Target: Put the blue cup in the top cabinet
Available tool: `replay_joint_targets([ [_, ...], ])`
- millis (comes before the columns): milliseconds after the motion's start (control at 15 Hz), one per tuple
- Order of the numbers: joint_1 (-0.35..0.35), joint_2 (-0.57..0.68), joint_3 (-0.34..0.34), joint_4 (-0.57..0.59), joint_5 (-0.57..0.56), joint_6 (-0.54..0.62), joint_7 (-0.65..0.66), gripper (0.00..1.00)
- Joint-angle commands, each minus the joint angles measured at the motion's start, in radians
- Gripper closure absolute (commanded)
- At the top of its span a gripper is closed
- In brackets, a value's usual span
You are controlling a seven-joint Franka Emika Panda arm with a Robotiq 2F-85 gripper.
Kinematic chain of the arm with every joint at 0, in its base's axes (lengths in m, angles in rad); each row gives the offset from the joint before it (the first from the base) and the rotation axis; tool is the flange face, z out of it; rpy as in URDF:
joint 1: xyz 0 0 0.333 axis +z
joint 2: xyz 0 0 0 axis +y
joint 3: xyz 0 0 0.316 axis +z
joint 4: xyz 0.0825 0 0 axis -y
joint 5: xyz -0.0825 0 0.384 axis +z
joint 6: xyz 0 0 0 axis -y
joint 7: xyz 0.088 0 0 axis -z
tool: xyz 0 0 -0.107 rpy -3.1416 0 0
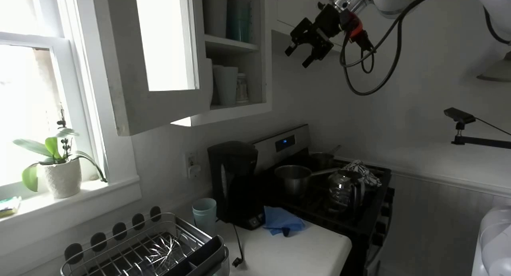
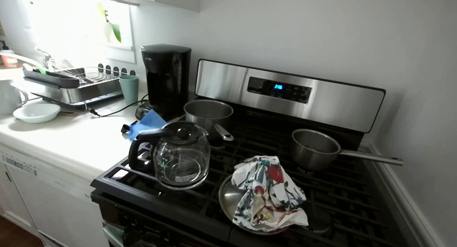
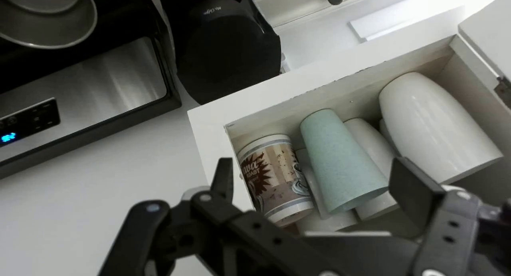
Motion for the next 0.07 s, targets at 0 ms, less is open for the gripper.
replay_joint_targets([
  [0, -0.01, 0.0, 0.006, 0.003, 0.006, -0.005, -0.004, 0.0],
])
